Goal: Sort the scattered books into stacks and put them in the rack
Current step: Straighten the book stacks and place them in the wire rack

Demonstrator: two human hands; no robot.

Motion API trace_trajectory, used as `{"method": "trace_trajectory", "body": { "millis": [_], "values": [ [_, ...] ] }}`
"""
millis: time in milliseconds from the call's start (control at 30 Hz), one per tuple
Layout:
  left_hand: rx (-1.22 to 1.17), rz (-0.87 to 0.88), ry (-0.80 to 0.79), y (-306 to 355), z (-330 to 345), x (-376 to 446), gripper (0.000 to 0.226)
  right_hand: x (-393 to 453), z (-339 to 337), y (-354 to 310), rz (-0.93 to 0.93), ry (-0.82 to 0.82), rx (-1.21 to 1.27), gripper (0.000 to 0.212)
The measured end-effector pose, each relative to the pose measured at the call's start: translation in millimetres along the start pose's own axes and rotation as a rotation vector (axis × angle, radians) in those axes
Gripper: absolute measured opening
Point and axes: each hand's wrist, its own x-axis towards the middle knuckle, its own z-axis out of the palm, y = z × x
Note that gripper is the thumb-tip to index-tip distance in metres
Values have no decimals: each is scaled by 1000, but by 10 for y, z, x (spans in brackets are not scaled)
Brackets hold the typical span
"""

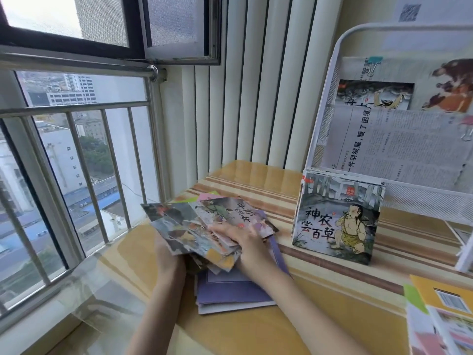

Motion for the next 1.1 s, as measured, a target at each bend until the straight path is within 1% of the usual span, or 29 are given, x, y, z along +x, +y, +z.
{"method": "trace_trajectory", "body": {
  "millis": [33,67,133,167,233,267,333,400,433,500,533,567,600,633,667,700,733,767,800,833,867,900,933,967,1000,1067,1100],
  "values": [
    [-113,-46,-27,35,5,8,35,-13,29,32,45,28,150,53],
    [-251,-97,-56,59,13,25,40,-2,30,67,100,14,268,50],
    [-458,-164,-139,67,4,62,54,-10,-63,19,173,-66,380,52],
    [-467,-174,-178,46,-10,63,57,2,-79,45,189,-117,391,58],
    [-398,-173,-228,0,-28,17,51,9,-128,42,209,-201,421,74],
    [-362,-194,-276,-8,-31,-19,46,7,-158,47,222,-225,470,79],
    [-270,-205,-309,-29,-44,-16,34,36,-220,85,260,-260,622,80],
    [-165,-166,-314,-42,-44,28,18,50,-276,56,260,-290,734,75],
    [-119,-144,-337,-44,-39,37,20,46,-278,26,249,-301,770,72],
    [-48,-166,-363,-54,-37,45,45,32,-225,-39,224,-314,818,69],
    [-31,-192,-373,-66,-40,51,52,21,-202,-72,201,-319,847,68],
    [2,-216,-358,-81,-50,64,54,14,-183,-110,179,-322,869,67],
    [25,-234,-348,-93,-58,73,50,11,-177,-144,152,-329,883,65],
    [49,-232,-333,-103,-62,87,42,15,-178,-158,148,-318,877,62],
    [72,-197,-326,-112,-60,95,31,32,-174,-155,163,-272,876,56],
    [99,-143,-312,-97,-39,79,21,51,-181,-165,205,-191,865,50],
    [91,-97,-290,-108,-25,79,19,84,-175,-120,277,-66,823,43],
    [82,-79,-250,-121,-21,85,22,125,-170,-39,361,85,726,37],
    [51,-66,-209,-126,-15,87,23,172,-182,66,455,238,561,32],
    [37,-47,-154,-119,-23,94,22,207,-213,178,554,328,348,31],
    [20,-29,-92,-137,-36,122,19,234,-234,293,653,335,158,37],
    [40,-4,-19,-132,-45,139,18,259,-238,388,748,280,50,45],
    [62,22,49,-157,-66,175,17,282,-248,447,814,216,9,52],
    [106,43,110,-159,-79,200,13,302,-243,455,853,170,24,54],
    [142,45,153,-181,-94,229,10,327,-224,465,867,148,62,51],
    [193,-2,213,-200,-108,271,22,393,-265,395,873,169,246,39],
    [193,-15,220,-191,-100,278,30,435,-324,350,884,177,346,40]
  ]
}}
